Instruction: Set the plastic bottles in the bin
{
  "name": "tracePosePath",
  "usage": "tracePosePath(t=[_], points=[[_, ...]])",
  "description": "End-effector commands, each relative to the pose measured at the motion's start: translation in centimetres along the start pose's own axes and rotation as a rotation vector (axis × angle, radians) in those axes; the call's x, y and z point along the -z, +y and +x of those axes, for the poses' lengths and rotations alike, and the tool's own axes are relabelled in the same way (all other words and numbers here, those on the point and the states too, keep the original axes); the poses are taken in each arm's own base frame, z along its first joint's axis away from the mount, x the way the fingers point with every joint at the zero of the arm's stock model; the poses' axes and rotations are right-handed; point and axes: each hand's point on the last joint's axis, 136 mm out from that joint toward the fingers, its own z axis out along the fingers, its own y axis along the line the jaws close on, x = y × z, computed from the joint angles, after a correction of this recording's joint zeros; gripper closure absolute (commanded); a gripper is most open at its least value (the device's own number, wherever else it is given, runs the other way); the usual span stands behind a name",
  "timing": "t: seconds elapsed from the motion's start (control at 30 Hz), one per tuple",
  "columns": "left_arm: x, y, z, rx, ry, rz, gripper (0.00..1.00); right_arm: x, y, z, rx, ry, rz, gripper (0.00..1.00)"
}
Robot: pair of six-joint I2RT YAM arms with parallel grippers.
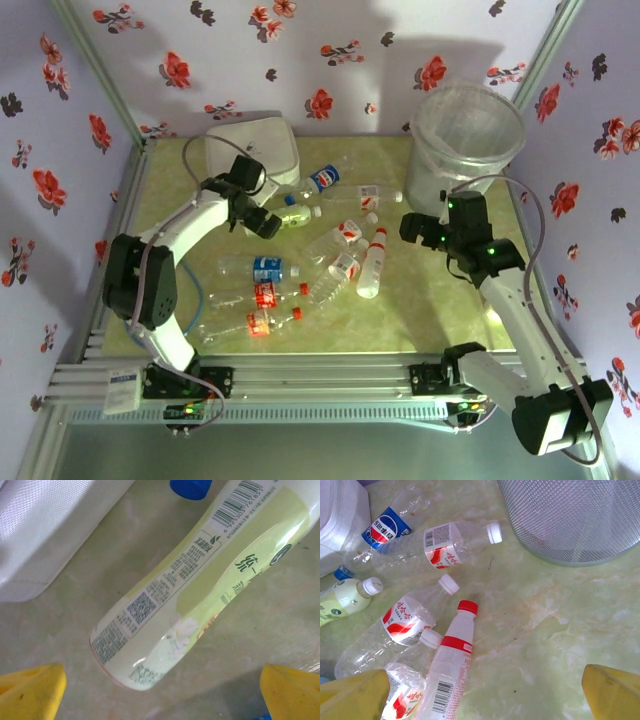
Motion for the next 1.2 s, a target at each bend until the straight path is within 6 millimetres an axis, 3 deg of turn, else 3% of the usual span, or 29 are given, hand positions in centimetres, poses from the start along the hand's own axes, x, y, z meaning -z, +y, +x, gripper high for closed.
tracePosePath(t=[0.0, 0.1, 0.23, 0.47, 0.67, 0.77, 0.87, 1.03, 1.17], points=[[-1.3, -1.0, -0.3, -0.145, 0.025, 0.061, 0.0, 1.1, 0.4, -0.1, -0.02, -0.008, -0.019, 0.01], [-2.4, -1.5, -0.4, -0.194, 0.04, 0.096, 0.01, 1.3, 0.3, -0.2, -0.02, -0.01, -0.012, 0.01], [-3.8, -1.6, 0.0, -0.227, 0.077, 0.118, 0.12, 1.6, 0.2, -0.3, -0.021, -0.009, -0.001, 0.01], [-6.5, -0.9, 1.5, -0.225, 0.175, 0.089, 0.14, 1.9, -0.2, 0.2, -0.027, -0.006, 0.01, 0.01], [-6.5, -1.1, 1.4, -0.218, 0.158, 0.084, 0.27, 2.7, -0.4, 0.2, -0.02, -0.014, 0.022, 0.01], [-5.0, -0.9, 0.6, -0.225, 0.13, 0.073, 0.36, 3.0, -0.1, 0.0, -0.029, -0.025, 0.006, 0.01], [-2.8, -0.6, -0.8, -0.228, 0.068, 0.051, 0.42, 3.4, 1.5, -0.7, -0.069, -0.068, -0.09, 0.01], [2.0, 0.1, -2.8, -0.176, -0.021, 0.015, 0.42, 4.3, 7.5, -3.9, -0.253, -0.213, -0.481, 0.04], [6.5, 0.0, -4.5, 0.067, -0.115, 0.04, 0.43, 4.8, 12.2, -5.6, -0.24, -0.258, -0.632, 0.05]])
